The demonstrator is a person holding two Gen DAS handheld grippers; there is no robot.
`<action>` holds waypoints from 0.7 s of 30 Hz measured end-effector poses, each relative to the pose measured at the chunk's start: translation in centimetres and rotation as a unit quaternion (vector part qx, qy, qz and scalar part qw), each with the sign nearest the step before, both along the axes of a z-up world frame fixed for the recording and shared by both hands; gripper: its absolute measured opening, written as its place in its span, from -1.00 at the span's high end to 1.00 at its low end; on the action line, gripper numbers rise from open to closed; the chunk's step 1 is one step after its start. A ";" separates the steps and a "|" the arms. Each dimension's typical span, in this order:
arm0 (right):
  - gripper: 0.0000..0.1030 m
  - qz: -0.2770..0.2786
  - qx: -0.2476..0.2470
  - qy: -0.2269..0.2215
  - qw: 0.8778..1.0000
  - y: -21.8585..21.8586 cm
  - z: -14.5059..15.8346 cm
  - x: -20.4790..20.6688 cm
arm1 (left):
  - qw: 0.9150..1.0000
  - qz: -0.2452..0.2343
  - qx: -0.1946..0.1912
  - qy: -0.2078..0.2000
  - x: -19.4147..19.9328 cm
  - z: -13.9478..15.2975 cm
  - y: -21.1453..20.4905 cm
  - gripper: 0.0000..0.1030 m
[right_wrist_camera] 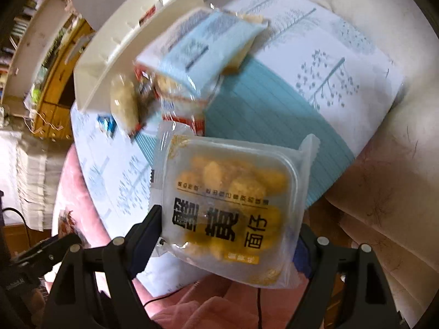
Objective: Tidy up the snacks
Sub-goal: 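Close the left tool on the red date snack while the right grips the puff bag, then carry both snacks over the white tray and open both tools to release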
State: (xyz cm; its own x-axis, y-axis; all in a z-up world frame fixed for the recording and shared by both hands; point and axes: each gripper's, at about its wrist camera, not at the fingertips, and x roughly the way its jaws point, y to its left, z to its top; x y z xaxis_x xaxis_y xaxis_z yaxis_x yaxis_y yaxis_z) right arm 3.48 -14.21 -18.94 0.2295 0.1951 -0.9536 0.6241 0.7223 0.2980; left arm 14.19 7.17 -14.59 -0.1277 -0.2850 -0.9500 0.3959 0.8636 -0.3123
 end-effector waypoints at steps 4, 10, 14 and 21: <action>-0.60 0.005 -0.002 -0.029 1.000 -2.0 2.1 1.8 | 1.000 0.005 -0.019 -0.014 1.2 1.9 -1.5 -0.18; -0.60 0.034 -0.002 -0.067 0.997 -5.0 5.4 5.4 | 0.998 0.025 -0.026 -0.046 3.7 5.5 -3.8 -0.18; -0.60 0.057 0.000 -0.090 0.994 -6.9 7.4 7.8 | 0.996 0.046 -0.022 -0.071 5.9 7.7 -5.6 -0.18; -0.60 0.107 0.004 -0.144 0.984 -9.3 9.7 13.8 | 0.990 0.091 -0.009 -0.105 10.1 9.2 -7.5 -0.19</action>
State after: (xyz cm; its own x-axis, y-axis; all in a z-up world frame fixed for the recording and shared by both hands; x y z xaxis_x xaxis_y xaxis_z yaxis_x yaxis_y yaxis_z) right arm 17.29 -23.49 -9.28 0.4425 0.2763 -0.8531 0.3460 0.8251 0.4467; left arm 24.24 -0.33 -5.37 0.1275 -0.3028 -0.9445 0.2922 0.9215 -0.2559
